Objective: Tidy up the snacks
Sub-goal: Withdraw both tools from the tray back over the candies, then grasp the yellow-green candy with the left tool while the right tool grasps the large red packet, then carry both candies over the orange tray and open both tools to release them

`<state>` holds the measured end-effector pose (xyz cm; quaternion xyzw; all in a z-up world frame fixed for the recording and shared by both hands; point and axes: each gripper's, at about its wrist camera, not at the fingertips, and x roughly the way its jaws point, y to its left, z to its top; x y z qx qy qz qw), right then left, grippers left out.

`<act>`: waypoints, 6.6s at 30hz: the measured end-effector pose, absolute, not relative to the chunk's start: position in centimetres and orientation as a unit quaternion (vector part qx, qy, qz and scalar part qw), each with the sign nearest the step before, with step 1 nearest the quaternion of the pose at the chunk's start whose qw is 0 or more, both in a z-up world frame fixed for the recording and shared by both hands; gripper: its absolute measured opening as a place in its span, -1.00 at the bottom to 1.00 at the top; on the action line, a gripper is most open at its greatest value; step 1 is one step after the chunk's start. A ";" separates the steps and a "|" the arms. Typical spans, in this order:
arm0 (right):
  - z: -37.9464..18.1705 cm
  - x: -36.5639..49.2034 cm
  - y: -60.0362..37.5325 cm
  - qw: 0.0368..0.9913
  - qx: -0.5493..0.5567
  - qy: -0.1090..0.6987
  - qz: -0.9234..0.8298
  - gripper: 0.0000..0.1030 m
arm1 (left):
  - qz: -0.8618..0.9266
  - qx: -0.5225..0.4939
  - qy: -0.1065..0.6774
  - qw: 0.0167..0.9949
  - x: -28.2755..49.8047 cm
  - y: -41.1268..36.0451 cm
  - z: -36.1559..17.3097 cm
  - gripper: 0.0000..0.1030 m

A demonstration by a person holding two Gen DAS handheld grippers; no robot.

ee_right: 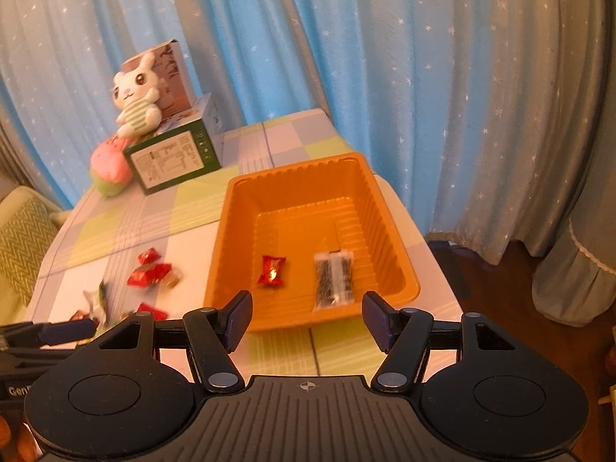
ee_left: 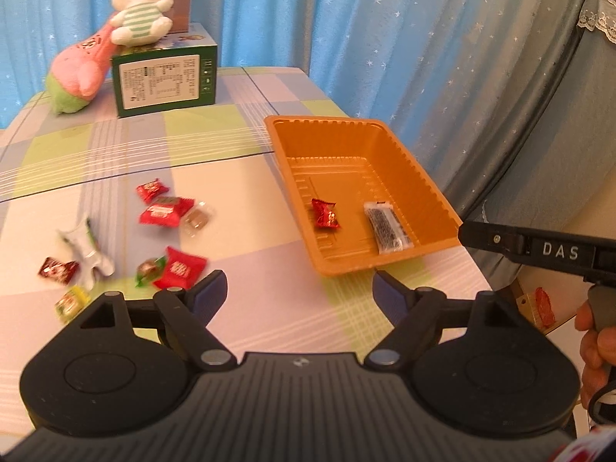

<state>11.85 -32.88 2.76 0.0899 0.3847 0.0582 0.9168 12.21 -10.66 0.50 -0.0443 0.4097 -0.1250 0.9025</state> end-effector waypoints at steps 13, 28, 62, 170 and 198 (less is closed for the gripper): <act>4.0 7.3 -30.0 0.920 0.068 0.380 0.068 0.51 | -0.100 -0.052 0.392 0.913 7.5 -7.2 2.5 0.62; 3.6 5.8 -25.9 0.911 0.052 0.391 0.115 0.70 | -0.031 -0.052 0.390 0.919 4.2 -1.0 2.4 0.69; -2.5 13.0 -16.2 0.884 0.072 0.428 0.173 0.67 | -0.044 -0.020 0.450 0.892 11.7 9.0 -5.1 0.38; 0.9 13.6 -34.0 0.909 0.142 0.392 0.024 -0.49 | -0.166 -0.025 0.393 0.904 15.4 -13.4 0.8 -0.63; -0.8 19.4 -37.3 0.908 0.136 0.395 0.019 -0.49 | -0.164 -0.018 0.403 0.900 22.1 -18.4 -2.1 -0.59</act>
